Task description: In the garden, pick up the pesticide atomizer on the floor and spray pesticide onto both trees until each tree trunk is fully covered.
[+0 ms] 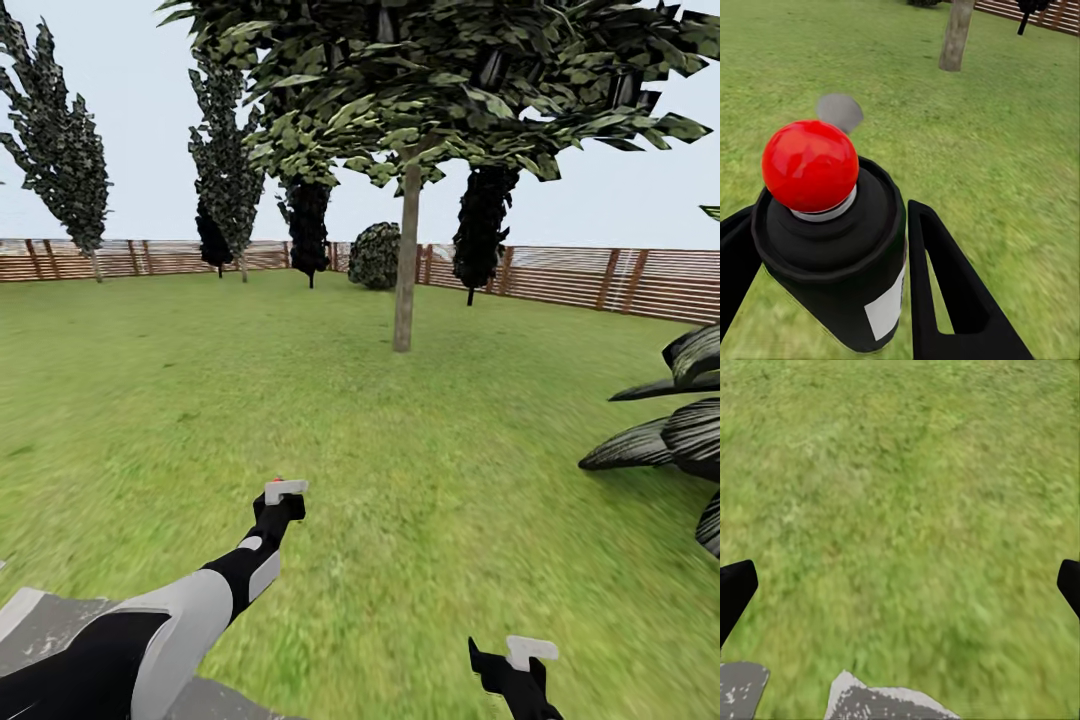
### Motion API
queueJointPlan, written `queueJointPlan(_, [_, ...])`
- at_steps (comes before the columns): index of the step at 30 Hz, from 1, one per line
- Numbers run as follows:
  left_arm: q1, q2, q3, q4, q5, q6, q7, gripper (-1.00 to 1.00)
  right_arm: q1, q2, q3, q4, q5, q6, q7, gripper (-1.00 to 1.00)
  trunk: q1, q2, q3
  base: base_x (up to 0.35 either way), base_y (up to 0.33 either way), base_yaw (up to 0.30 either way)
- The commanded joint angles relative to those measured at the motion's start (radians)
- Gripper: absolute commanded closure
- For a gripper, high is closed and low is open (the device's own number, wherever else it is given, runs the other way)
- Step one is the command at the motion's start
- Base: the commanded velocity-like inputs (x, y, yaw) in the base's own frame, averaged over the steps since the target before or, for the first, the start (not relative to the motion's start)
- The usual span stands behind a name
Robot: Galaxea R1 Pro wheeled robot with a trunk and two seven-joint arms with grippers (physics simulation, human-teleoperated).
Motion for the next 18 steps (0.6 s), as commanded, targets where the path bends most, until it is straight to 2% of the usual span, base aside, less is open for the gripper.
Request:
queueJointPlan(1, [0.0,0.0,0.0,0.0,0.0,0.0,0.0,1.0,0.0,0.0,0.0,0.0,0.0,0.0,0.0,-1.0,0.0,0.0,0.0,0.35,0.0,-0.008])
queueJointPlan(6, [0.0,0.0,-0.001,0.0,0.0,0.0,0.0,1.0,0.0,0.0,0.0,0.0,0.0,0.0,0.0,-1.0,0.0,0.0,-0.003,0.35,0.0,-0.155])
queueJointPlan(18, [0.0,0.0,-0.001,0.0,0.0,0.0,0.0,1.0,0.0,0.0,0.0,0.0,0.0,0.0,0.0,-1.0,0.0,0.0,-0.004,0.35,0.0,-0.261])
